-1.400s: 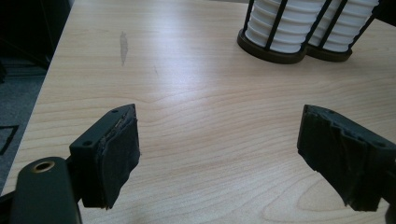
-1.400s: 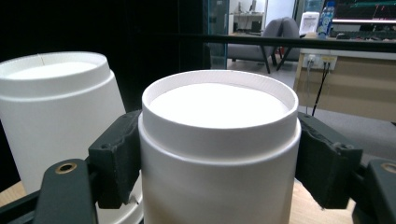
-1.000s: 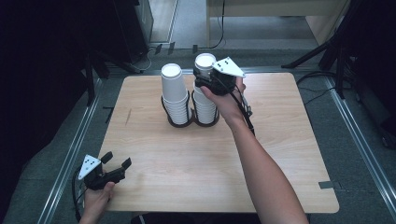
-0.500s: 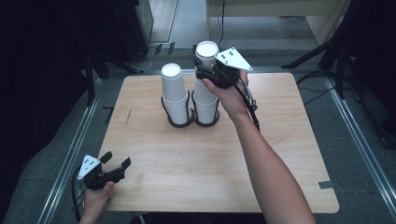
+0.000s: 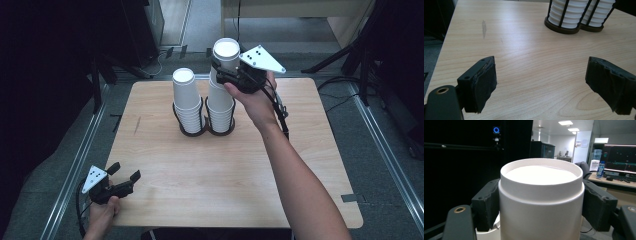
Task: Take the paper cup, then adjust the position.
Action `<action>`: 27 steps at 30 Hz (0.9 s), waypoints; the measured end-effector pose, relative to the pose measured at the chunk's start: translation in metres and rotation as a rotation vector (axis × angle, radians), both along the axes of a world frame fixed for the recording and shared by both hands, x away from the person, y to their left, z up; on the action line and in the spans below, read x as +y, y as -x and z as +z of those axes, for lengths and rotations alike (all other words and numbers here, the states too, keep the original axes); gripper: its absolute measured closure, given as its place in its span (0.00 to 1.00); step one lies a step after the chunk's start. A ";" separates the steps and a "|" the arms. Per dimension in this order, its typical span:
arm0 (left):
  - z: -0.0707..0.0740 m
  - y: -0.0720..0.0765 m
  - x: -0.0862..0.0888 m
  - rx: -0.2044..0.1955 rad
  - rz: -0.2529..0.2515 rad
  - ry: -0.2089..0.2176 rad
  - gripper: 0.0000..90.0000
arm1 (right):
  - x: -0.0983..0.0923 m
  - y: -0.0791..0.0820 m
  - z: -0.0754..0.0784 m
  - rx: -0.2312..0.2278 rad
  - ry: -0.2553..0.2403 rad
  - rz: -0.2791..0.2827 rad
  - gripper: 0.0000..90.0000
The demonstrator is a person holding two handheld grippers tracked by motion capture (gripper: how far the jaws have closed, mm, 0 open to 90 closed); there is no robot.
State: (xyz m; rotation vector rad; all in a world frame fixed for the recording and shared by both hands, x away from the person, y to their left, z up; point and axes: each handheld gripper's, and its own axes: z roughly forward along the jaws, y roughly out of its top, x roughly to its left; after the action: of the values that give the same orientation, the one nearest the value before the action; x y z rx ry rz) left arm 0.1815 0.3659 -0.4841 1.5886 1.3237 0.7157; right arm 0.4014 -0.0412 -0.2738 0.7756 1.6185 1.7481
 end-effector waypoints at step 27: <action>0.035 -0.022 -0.047 -0.055 -0.111 0.032 0.15 | -0.043 0.050 -0.026 0.038 0.028 0.144 0.27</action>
State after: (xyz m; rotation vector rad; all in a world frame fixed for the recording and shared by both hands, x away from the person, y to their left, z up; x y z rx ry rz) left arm 0.2039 0.3185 -0.4489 1.5927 1.1914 0.6624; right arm 0.3509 -0.0840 -0.2999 0.6983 1.7591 1.8157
